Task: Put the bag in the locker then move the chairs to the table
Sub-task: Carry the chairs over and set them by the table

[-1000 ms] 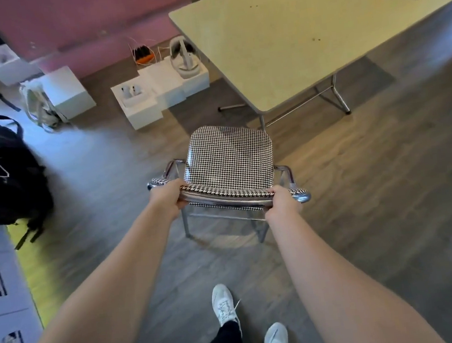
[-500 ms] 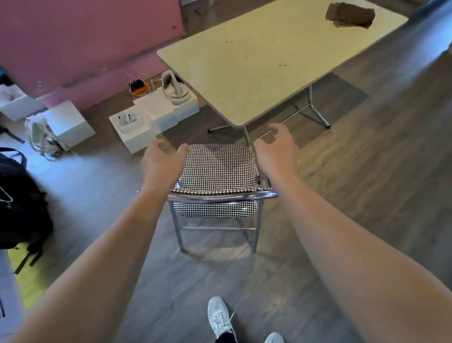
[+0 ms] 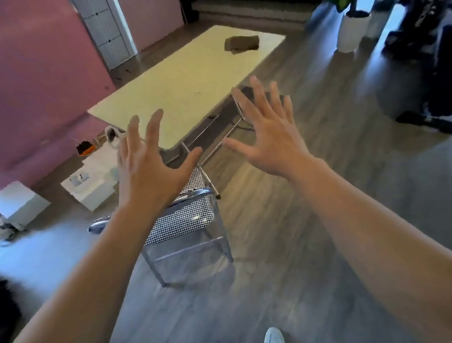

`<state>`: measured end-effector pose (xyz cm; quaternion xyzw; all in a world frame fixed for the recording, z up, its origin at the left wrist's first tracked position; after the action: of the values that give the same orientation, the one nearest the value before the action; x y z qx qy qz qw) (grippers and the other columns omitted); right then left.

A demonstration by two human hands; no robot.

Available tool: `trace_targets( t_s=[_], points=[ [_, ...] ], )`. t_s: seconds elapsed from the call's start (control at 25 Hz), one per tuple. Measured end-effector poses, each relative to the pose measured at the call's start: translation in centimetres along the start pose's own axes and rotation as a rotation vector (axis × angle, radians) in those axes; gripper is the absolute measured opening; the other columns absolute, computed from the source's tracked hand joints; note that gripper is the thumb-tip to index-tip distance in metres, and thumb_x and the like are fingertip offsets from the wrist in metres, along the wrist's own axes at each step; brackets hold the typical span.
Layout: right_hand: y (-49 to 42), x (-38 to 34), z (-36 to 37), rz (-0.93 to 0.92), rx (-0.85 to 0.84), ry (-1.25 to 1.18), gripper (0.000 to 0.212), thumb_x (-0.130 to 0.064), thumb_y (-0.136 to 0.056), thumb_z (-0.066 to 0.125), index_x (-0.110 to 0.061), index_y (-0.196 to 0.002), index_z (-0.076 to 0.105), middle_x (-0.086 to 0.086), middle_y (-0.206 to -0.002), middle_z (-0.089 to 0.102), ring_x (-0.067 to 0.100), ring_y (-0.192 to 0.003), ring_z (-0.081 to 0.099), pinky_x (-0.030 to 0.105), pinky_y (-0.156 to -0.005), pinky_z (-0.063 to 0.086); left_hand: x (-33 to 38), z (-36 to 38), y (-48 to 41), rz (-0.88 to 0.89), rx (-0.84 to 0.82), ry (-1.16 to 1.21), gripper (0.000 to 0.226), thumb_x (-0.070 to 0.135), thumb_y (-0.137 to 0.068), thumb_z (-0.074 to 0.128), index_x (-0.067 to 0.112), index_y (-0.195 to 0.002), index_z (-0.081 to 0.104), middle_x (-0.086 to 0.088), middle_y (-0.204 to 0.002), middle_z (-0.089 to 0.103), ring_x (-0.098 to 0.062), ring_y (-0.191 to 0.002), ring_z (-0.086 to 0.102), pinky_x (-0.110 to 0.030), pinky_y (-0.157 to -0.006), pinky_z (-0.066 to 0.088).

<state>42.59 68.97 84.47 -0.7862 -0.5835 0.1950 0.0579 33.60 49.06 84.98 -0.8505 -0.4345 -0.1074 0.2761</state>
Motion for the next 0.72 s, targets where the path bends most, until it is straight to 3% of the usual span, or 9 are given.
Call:
trace_targets(
  t_s=[0.16, 0.32, 0.44, 0.56, 0.64, 0.72],
  points=[
    [9.5, 4.1, -6.8, 0.19, 0.121, 0.055, 0.084, -0.067, -0.088, 0.044, -0.033, -0.155, 0.006, 0.003, -0.165, -0.007, 0.033, -0.15, -0.01, 0.053, -0.12, -0.002, 9.4, 0.8, 3.4, 0.243, -0.071, 0.16, 0.092, 0.079, -0.076, 0.046, 0.032, -0.153, 0.026, -0.016, -0.16, 0.023, -0.039, -0.145, 0.024, -0.06, -0.112, 0.03],
    [22.7, 6.2, -10.7, 0.501, 0.254, 0.04, 0.08, -0.062, -0.089, 0.05, -0.037, -0.154, 0.012, -0.001, -0.165, 0.0, 0.024, -0.152, -0.004, 0.046, -0.122, 0.005, 17.2, 2.9, 9.4, 0.507, -0.178, 0.348, 0.091, 0.074, -0.08, 0.05, 0.023, -0.152, 0.03, -0.019, -0.156, 0.032, -0.035, -0.144, 0.029, -0.047, -0.115, 0.027],
    [34.9, 5.9, -13.8, 0.721, 0.402, 0.035, 0.07, -0.055, -0.089, 0.054, -0.033, -0.151, 0.029, 0.003, -0.161, 0.024, 0.022, -0.149, 0.02, 0.04, -0.119, 0.024, 22.4, 4.2, 16.8, 0.65, -0.301, 0.482, 0.087, 0.07, -0.082, 0.053, 0.02, -0.151, 0.035, -0.018, -0.153, 0.039, -0.031, -0.144, 0.032, -0.041, -0.116, 0.026],
    [47.1, 4.0, -18.2, 0.886, 0.644, 0.135, 0.048, -0.04, -0.087, 0.061, -0.019, -0.131, 0.059, 0.007, -0.126, 0.067, 0.022, -0.119, 0.061, 0.033, -0.1, 0.046, 27.8, 3.8, 25.4, 0.809, -0.422, 0.636, 0.081, 0.061, -0.085, 0.059, 0.015, -0.148, 0.041, -0.018, -0.148, 0.045, -0.031, -0.141, 0.038, -0.043, -0.115, 0.031],
    [54.7, 2.2, -20.6, 1.018, 0.79, 0.165, 0.033, -0.032, -0.085, 0.063, -0.017, -0.114, 0.069, 0.005, -0.099, 0.075, 0.022, -0.092, 0.07, 0.036, -0.085, 0.053, 31.2, 3.2, 31.3, 0.925, -0.483, 0.744, 0.079, 0.058, -0.085, 0.061, 0.011, -0.147, 0.043, -0.018, -0.144, 0.049, -0.032, -0.138, 0.042, -0.046, -0.112, 0.035],
    [61.6, -0.1, -22.1, 1.125, 0.847, 0.163, 0.026, -0.025, -0.085, 0.065, -0.016, -0.108, 0.07, 0.003, -0.093, 0.075, 0.02, -0.086, 0.07, 0.036, -0.084, 0.053, 34.0, 2.6, 37.4, 0.997, -0.57, 0.814, 0.079, 0.058, -0.085, 0.062, 0.011, -0.146, 0.044, -0.017, -0.142, 0.05, -0.03, -0.135, 0.046, -0.043, -0.112, 0.037]
  ],
)
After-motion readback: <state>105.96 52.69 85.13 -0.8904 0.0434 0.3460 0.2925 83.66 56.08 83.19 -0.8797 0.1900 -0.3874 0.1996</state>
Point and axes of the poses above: each hand's wrist, its own y-axis away from the middle knuckle, its own z-axis out of the palm, x = y × z, the point moved 6 cm from there along -y, towards the middle knuckle
